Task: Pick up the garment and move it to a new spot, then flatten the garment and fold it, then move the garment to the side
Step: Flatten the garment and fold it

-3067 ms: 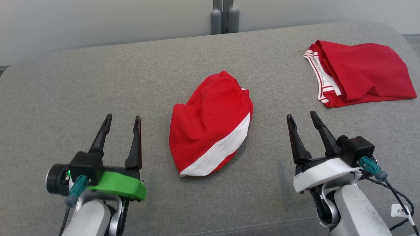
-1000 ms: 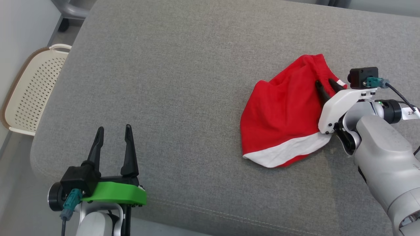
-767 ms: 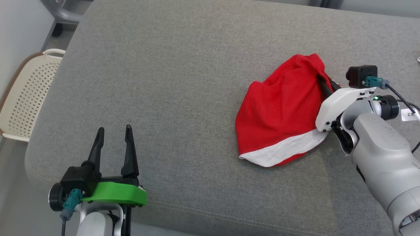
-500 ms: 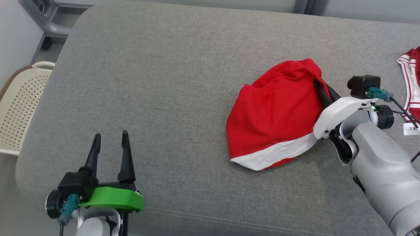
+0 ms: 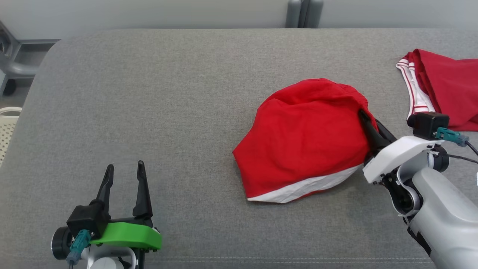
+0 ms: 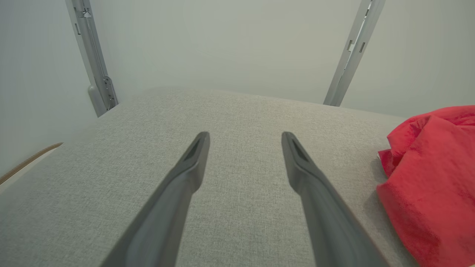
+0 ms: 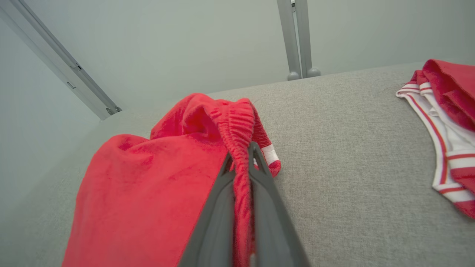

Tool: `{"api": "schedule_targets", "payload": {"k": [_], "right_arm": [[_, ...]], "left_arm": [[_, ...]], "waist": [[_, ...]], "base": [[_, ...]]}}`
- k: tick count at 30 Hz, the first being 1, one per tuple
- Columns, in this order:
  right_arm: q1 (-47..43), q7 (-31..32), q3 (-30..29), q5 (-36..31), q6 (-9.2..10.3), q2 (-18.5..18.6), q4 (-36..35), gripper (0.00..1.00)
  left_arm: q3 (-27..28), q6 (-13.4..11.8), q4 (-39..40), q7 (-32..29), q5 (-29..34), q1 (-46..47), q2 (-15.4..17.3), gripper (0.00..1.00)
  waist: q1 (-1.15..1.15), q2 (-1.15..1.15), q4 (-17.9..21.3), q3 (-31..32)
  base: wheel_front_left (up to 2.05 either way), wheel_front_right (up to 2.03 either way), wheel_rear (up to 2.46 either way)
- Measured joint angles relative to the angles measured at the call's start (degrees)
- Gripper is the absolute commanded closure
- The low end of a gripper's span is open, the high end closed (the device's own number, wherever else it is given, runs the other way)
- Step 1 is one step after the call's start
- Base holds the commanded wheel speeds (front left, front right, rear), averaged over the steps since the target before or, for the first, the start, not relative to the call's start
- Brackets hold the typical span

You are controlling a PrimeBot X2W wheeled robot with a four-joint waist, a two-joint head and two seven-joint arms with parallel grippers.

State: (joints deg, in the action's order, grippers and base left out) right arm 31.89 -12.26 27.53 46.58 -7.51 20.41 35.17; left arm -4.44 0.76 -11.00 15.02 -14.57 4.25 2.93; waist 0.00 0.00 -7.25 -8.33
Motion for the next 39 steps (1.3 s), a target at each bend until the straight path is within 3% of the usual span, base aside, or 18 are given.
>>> {"api": "schedule_targets", "payload": {"k": [9, 17, 22, 23, 24, 25, 35, 39], "right_arm": [[-11.55, 7.91, -10.06, -2.94, 0.01, 0.3, -12.48, 1.0], [-19.33, 14.54, -23.46, -13.32, 0.02, -5.59, -16.67, 1.0], [-20.91, 17.27, -28.44, -19.35, 0.02, -10.1, -17.61, 1.0], [-21.2, 17.3, -28.93, -20.3, 0.02, -10.82, -17.77, 0.92], [-21.3, 17.24, -29.44, -21.78, 0.02, -11.25, -18.01, 0.42], [-21.3, 17.16, -29.88, -23.19, 0.02, -11.52, -18.34, 0.0], [-21.39, 11.39, -30.22, -29.39, 0.02, -13.72, -22.93, 0.0], [-21.47, 6.7, -27.67, -29.63, 0.02, -13.85, -24.91, 0.0]], "left_arm": [[-0.38, 0.03, -0.12, 0.0, 0.01, -0.23, -0.04, 0.0], [-1.41, -0.01, -0.42, 0.0, -0.35, -0.24, -0.05, 0.0], [-1.32, 0.18, -0.94, 0.01, -0.35, -0.21, -0.05, 0.0], [-1.21, 0.21, -1.05, 0.01, -0.35, -0.2, -0.05, 0.0], [-1.13, 0.24, -1.15, 0.0, -0.35, -0.19, -0.05, 0.0], [-1.15, 0.31, -1.32, 0.01, -0.35, -0.19, -0.04, 0.0], [-0.48, 0.51, -1.14, 0.01, -0.1, -0.19, -0.05, 0.0], [0.02, 0.75, -0.82, 0.01, 0.1, -0.2, -0.07, 0.0]], "waist": [[0.0, 0.0, 3.09, 1.23], [0.0, 0.0, 2.81, 1.46], [0.0, 0.0, 2.37, 1.75], [0.0, 0.0, 2.33, 1.79], [0.0, 0.0, 2.35, 1.8], [0.0, 0.0, 2.39, 1.81], [0.0, 0.0, 4.33, 2.04], [0.0, 0.0, 5.55, 2.17]], "base": [[0.0, 0.0, 0.0], [0.0, 0.0, 0.0], [0.0, 0.0, 0.0], [0.0, 0.0, 0.0], [0.0, 0.0, 0.0], [0.0, 0.0, 0.0], [0.0, 0.0, 0.0], [0.0, 0.0, 0.0]]}}
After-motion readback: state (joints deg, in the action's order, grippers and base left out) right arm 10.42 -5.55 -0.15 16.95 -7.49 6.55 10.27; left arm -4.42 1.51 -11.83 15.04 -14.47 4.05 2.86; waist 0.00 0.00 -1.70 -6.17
